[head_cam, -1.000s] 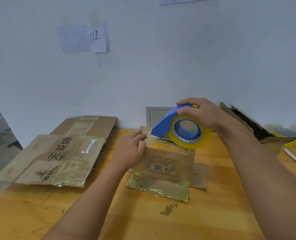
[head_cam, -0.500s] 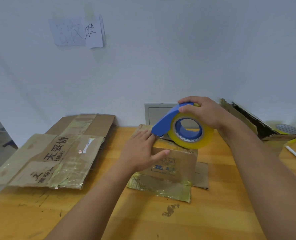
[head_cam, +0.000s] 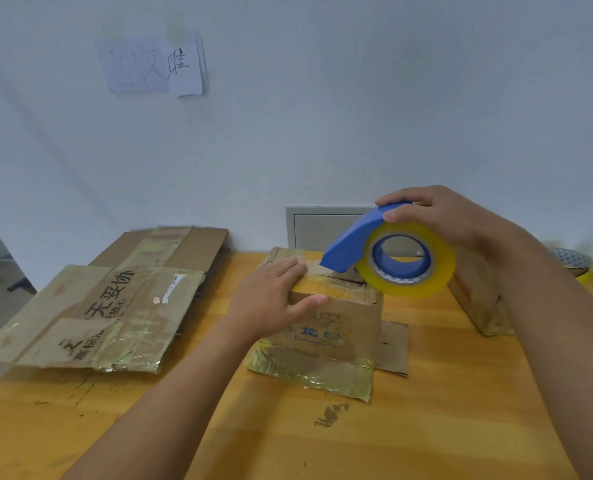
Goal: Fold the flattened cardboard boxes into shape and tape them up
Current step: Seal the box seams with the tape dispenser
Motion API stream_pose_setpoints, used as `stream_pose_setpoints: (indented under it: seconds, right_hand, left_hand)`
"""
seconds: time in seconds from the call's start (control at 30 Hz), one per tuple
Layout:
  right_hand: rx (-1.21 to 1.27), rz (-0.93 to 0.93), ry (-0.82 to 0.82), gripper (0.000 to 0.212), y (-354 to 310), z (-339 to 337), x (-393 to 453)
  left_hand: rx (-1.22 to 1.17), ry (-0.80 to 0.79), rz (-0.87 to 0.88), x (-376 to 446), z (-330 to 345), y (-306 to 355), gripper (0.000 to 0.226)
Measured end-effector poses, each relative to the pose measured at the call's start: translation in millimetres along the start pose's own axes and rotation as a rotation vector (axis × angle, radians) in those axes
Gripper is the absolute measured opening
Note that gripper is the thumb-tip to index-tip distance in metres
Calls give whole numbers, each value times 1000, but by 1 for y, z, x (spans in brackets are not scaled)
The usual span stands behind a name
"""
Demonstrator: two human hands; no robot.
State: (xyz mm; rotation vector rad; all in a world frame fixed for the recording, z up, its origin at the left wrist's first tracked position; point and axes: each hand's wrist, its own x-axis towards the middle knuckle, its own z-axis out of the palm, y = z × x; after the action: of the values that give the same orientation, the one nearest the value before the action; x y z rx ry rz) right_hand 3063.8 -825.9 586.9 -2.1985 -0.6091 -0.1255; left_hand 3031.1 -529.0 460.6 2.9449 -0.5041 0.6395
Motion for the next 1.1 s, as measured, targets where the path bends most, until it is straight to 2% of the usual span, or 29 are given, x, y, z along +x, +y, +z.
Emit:
stream_pose_setpoints:
  seconds: [0.1, 0.2, 0.33, 0.4, 0.47, 0.53, 0.67, 0.8, 0.97, 1.1]
  right_hand:
    - [49, 16, 33, 20, 13, 2, -17]
    - [110, 23, 69, 21, 18, 10, -24]
    - [134, 40, 78, 22, 16, 12, -25]
    - [144, 47, 93, 22, 17, 12, -27]
    - [154, 60, 124, 21, 18, 13, -30]
    - [176, 75, 150, 21, 16, 16, -31]
    - [158, 83, 181, 25, 5, 33, -24]
    - [132, 101, 234, 31, 4, 41, -22]
    - [156, 118, 248, 31, 9, 42, -28]
    - [194, 118, 227, 30, 11, 34, -42]
  left_hand:
    - [13, 72, 48, -1, -1, 4, 72]
    - [20, 25, 50, 0, -3, 6, 68]
    - [36, -54, 26, 6, -9, 17, 89]
    - [55, -60, 23, 7, -5, 35, 108]
    - [56, -44, 5, 7, 3, 45, 114]
    - [35, -14, 20, 10, 5, 42, 109]
    - [-102, -37, 166, 23, 0, 9, 90]
    - [-105, -24, 258, 22, 4, 7, 88]
    - [-158, -35, 151, 25, 6, 15, 83]
    - [-199, -41, 176, 24, 5, 13, 83]
